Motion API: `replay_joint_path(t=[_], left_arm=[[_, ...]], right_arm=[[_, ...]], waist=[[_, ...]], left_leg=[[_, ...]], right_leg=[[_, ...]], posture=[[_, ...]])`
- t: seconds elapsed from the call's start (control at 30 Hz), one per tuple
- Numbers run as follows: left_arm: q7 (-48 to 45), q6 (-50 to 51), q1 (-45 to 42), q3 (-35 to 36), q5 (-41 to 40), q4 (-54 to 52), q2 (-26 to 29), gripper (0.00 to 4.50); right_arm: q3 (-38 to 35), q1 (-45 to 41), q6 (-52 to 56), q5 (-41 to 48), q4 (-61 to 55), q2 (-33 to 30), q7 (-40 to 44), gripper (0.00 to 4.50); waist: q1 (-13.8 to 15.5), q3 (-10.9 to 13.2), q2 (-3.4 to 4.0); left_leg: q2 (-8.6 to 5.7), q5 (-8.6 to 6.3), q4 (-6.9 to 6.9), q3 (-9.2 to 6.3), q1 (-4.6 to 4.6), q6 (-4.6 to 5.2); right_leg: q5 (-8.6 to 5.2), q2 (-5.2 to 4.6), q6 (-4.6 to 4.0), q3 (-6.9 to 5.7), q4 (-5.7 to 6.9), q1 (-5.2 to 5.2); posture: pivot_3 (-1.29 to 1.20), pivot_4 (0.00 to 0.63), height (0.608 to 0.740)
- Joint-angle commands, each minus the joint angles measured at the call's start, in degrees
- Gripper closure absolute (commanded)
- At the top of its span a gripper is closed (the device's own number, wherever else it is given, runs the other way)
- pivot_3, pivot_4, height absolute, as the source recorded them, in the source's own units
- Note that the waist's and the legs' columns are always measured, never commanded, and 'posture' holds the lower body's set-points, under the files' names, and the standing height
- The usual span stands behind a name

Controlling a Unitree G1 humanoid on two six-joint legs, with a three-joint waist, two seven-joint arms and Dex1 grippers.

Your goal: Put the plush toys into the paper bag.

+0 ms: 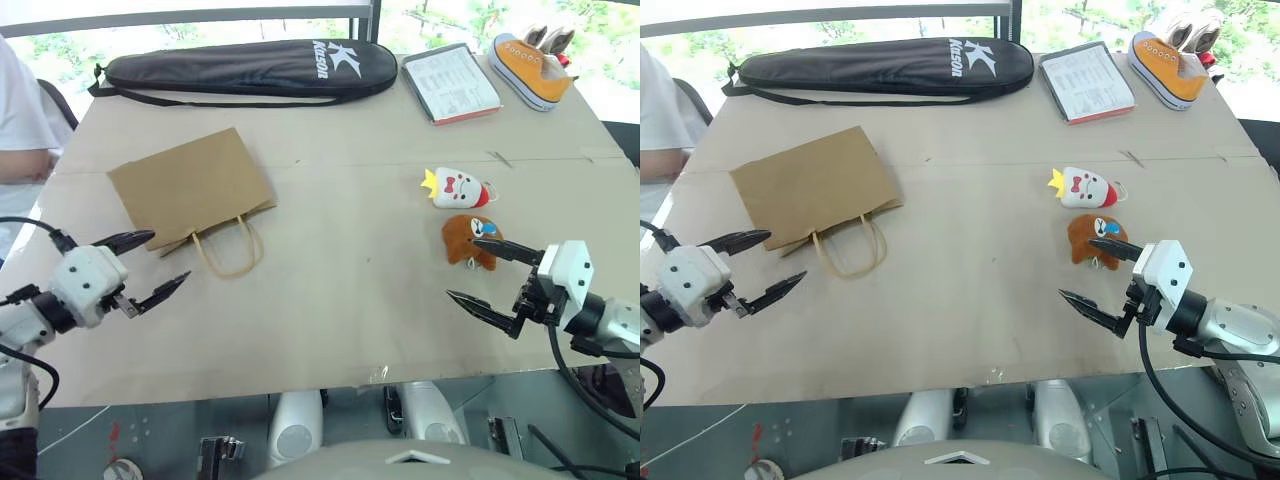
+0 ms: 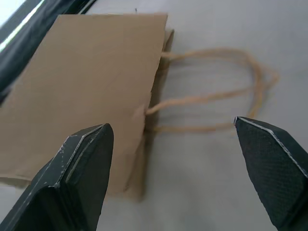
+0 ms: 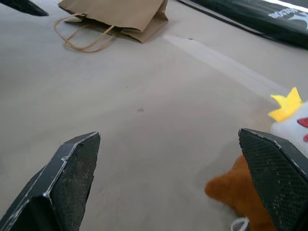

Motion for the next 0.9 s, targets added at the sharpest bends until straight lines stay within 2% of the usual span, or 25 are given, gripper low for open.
replay_joint_path(t=[0.03, 0.13, 0.23, 0.33, 0.4, 0.47, 0.57, 0.6, 0.8, 0.83, 0.9], left_arm=[[4.93, -10.83, -5.84, -4.12, 8.05, 6.69, 1.83, 0.16], [8.13, -14.56, -11.28, -8.5, 11.84, 10.8, 1.12, 0.16], [8.91, -16.6, -14.69, -12.43, 12.21, 13.1, 0.11, 0.16], [7.06, -16.41, -15.99, -15.59, 9.65, 13.03, -0.85, 0.93], [5.09, -14.92, -15.92, -16.81, 6.33, 11.77, -1.59, 1.86], [1.17, -6.61, -14.81, -17.65, -2.13, 6.01, -3.37, 2.84], [1.02, 7.0, -12.88, -17.7, -12.36, -6.93, -5.27, 4.28], [1.22, 9.92, -12.22, -17.73, -14.05, -10.18, -5.42, 4.47], [5.06, 30.19, -11.02, -19.4, -26.7, -27.16, -7.69, 4.5], [5.71, 32.61, -11.12, -19.38, -27.87, -28.62, -8.07, 4.5], [7.32, 36.77, -11.61, -19.63, -29.91, -31.24, -9.22, 4.5]], right_arm=[[-0.12, -0.72, -1.81, -0.31, -0.7, 0.36, -0.57, 0.0], [0.33, -0.54, -2.74, -0.89, -0.41, 0.65, -0.8, 0.0], [0.64, 0.13, -3.68, -1.62, -0.56, 1.23, -1.21, 0.0], [0.86, 1.1, -4.65, -2.42, -0.75, 1.89, -1.74, 0.0], [1.13, 1.54, -5.47, -3.26, -0.73, 2.54, -2.53, 0.0], [1.84, 1.71, -6.45, -4.95, -0.68, 3.7, -4.17, 0.0], [2.82, 1.5, -4.5, -3.76, -1.39, 4.39, -4.9, 0.86], [3.06, 1.13, -4.15, -3.59, -1.69, 4.69, -5.36, 1.22], [10.02, -6.68, -0.54, -4.66, -2.39, 7.01, -8.56, 4.16], [11.24, -7.96, -0.1, -4.85, -2.16, 7.31, -8.7, 4.45], [14.46, -11.27, 0.89, -5.67, -1.06, 8.31, -9.02, 4.45]], waist=[[0.35, 0.0, 0.0], [0.92, -0.03, -0.04], [0.84, -0.05, -0.08], [0.79, -0.05, -0.08], [0.66, -0.05, -0.08], [0.68, -0.05, -0.08], [0.8, -0.05, -0.07], [0.79, -0.05, -0.08], [0.43, -0.04, -0.06], [0.42, -0.05, -0.06], [0.45, -0.04, -0.06]], left_leg=[[0.01, 0.0, -0.01, 0.02, 0.01, 0.0], [0.02, 0.01, -0.01, 0.08, 0.02, 0.01], [0.05, 0.01, -0.01, 0.12, 0.02, 0.02], [0.05, 0.02, 0.0, 0.13, 0.04, 0.02], [0.06, 0.02, 0.0, 0.14, 0.06, 0.02], [0.09, 0.02, 0.03, 0.13, 0.09, 0.02], [0.15, 0.02, 0.13, 0.07, 0.08, 0.02], [0.15, 0.02, 0.18, 0.04, 0.07, 0.02], [0.15, 0.03, 0.41, 0.02, 0.12, 0.03], [0.15, 0.03, 0.47, 0.0, 0.11, 0.03], [0.15, 0.03, 0.5, -0.03, 0.11, 0.03]], right_leg=[[0.0, -0.02, 0.0, 0.0, 0.0, 0.01], [0.01, 0.0, 0.01, -0.03, 0.03, 0.04], [0.01, 0.03, 0.02, -0.05, 0.05, 0.06], [0.02, 0.08, 0.04, -0.05, 0.11, 0.07], [0.01, 0.11, 0.05, -0.04, 0.19, 0.06], [0.01, 0.16, 0.07, -0.03, 0.32, 0.05], [0.0, 0.21, 0.07, -0.06, 0.43, 0.05], [0.0, 0.21, 0.07, -0.08, 0.45, 0.07], [-0.01, 0.24, 0.08, -0.04, 0.56, 0.12], [-0.01, 0.25, 0.08, -0.03, 0.6, 0.13], [-0.01, 0.28, 0.08, -0.04, 0.6, 0.15]], posture=[[0.0, 0.15, 0.74], [0.0, 0.15, 0.74], [0.0, 0.15, 0.74], [0.0, 0.15, 0.74], [0.0, 0.15, 0.74], [0.0, 0.15, 0.74], [0.0, 0.15, 0.74], [0.0, 0.15, 0.74], [0.0, 0.15, 0.74], [0.0, 0.15, 0.74], [0.0, 0.15, 0.74]])
